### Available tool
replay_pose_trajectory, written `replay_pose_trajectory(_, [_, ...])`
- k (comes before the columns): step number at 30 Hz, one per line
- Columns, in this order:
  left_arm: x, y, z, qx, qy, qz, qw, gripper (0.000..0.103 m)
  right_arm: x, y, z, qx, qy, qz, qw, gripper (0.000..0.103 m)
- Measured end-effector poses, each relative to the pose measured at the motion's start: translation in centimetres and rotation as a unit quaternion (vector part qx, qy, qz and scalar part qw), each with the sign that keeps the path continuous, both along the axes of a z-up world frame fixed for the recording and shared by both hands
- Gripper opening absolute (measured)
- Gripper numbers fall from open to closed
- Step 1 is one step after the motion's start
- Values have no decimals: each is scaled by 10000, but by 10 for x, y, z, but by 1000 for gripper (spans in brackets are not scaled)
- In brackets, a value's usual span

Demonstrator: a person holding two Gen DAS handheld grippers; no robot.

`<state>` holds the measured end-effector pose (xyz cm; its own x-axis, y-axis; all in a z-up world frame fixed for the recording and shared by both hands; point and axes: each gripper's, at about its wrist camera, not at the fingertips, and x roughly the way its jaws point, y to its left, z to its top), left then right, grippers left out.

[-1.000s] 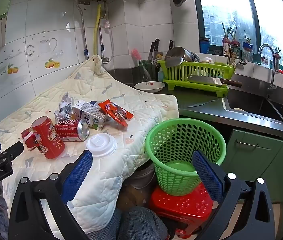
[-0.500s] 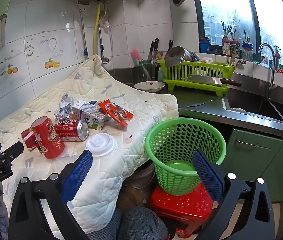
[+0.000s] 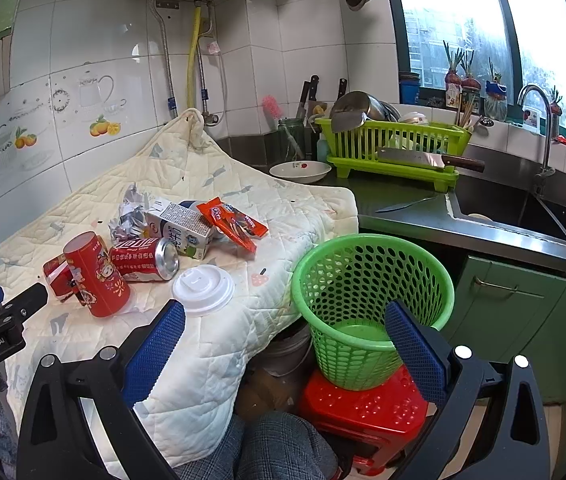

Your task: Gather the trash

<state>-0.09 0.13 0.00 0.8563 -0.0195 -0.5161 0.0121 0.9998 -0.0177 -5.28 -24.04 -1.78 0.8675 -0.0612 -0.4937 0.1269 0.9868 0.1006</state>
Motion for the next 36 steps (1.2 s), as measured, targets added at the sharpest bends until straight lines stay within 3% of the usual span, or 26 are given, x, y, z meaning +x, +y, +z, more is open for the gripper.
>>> replay_pose_trajectory(36, [10, -1, -3, 19, 58, -3, 10000, 98, 10, -5, -7, 30, 103, 30, 9999, 97])
